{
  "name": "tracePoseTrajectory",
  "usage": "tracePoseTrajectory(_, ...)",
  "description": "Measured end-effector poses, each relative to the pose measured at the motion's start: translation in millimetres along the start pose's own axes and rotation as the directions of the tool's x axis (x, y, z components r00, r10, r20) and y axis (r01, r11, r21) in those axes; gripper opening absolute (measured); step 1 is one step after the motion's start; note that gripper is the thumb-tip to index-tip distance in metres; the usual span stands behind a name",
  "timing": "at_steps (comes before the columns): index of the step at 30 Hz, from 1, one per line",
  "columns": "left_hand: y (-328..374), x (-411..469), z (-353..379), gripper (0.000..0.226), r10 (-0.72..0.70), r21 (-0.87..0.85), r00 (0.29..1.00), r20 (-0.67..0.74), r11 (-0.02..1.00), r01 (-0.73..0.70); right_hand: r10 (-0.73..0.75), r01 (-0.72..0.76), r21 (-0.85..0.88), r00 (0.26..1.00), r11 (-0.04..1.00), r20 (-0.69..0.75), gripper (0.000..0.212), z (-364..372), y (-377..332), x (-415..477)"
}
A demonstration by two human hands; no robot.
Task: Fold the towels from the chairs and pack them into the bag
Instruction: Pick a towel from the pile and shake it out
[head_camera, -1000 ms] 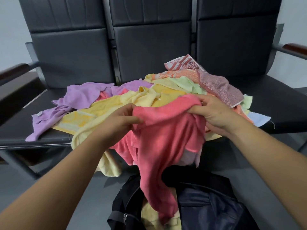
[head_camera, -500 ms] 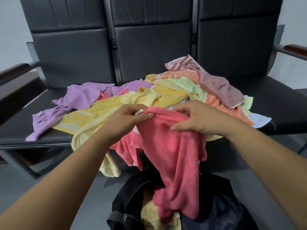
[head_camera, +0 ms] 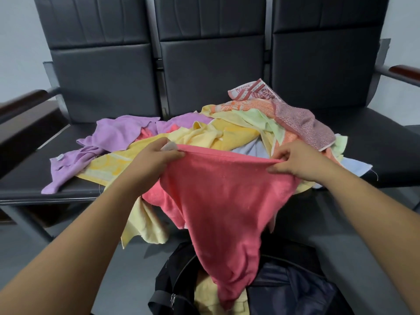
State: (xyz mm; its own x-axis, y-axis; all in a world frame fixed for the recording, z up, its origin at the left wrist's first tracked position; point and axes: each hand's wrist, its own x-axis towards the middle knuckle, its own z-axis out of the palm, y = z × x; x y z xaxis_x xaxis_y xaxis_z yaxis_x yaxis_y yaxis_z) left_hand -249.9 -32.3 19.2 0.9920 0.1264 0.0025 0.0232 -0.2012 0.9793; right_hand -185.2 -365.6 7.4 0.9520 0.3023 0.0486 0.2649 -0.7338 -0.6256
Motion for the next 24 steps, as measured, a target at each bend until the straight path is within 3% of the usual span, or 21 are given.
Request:
tracePoseTrajectory(2, 1.8, 0.1, -3.5, 0.03, -0.017, 0.009, 0.999, 0.042, 1.0, 0.016, 0.078, -0.08, 0.092, 0.997, 0.993, 0.027, 0.021, -2.6, 6.9, -1.9)
tracePoseTrajectory(4, 1.2, 2.6, -7.5, 0.034, 0.029, 0.173, 0.999, 0.034, 0.984, -0.035, 0.189, -0.204, 0.301, 0.979, 0.932, 0.08, 0.027, -2.8, 12.9, -3.4)
tracePoseTrajectory(6, -3.2, 4.0, -10.9, 0.03, 0.107, 0.508, 0.994, 0.008, 0.856, -0.096, 0.287, -0.348, 0.565, 0.937, 0.748, 0.197, 0.049, 1.2, 18.8, -3.4)
tracePoseTrajectory(8, -10.1, 4.9, -14.1, 0.016, 0.141, 0.743, 0.99, 0.019, 0.66, -0.108, 0.324, -0.414, 0.688, 0.908, 0.596, 0.265, 0.065, 4.0, 19.8, -3.4)
tracePoseTrajectory(10, -15.5, 5.4, -15.6, 0.018, 0.121, 0.836, 0.992, 0.039, 0.54, -0.098, 0.327, -0.408, 0.753, 0.907, 0.517, 0.266, 0.059, 5.6, 19.5, -2.8)
tracePoseTrajectory(12, -16.4, 5.0, -15.0, 0.02, 0.103, 0.843, 0.994, 0.034, 0.531, -0.084, 0.336, -0.345, 0.788, 0.923, 0.51, 0.187, 0.035, 6.2, 15.0, -3.1)
tracePoseTrajectory(15, -12.5, 3.3, -7.3, 0.012, 0.097, 0.792, 0.995, -0.005, 0.609, -0.055, 0.321, -0.173, 0.677, 0.942, 0.716, -0.099, 0.011, 8.0, 5.9, -2.6)
tracePoseTrajectory(17, -9.7, 0.3, -0.4, 0.011, 0.046, 0.567, 0.998, -0.05, 0.823, -0.009, 0.245, -0.063, 0.565, 0.936, 0.823, -0.252, 0.011, 9.9, -2.9, -2.2)
tracePoseTrajectory(19, -4.9, -5.1, 8.5, 0.018, -0.04, 0.204, 0.999, 0.007, 0.978, 0.037, 0.189, -0.012, 0.529, 0.941, 0.849, -0.281, 0.011, 14.8, -11.5, -0.7)
tracePoseTrajectory(21, 3.7, -12.2, 19.1, 0.016, -0.036, -0.011, 0.992, 0.118, 0.999, 0.038, 0.169, 0.002, 0.554, 0.952, 0.832, -0.256, 0.015, 21.6, -21.6, -0.9)
tracePoseTrajectory(24, 11.9, -18.6, 28.9, 0.017, 0.023, -0.173, 0.951, 0.307, 0.984, 0.033, 0.091, 0.057, 0.571, 0.969, 0.819, -0.228, 0.019, 28.5, -40.3, -4.8)
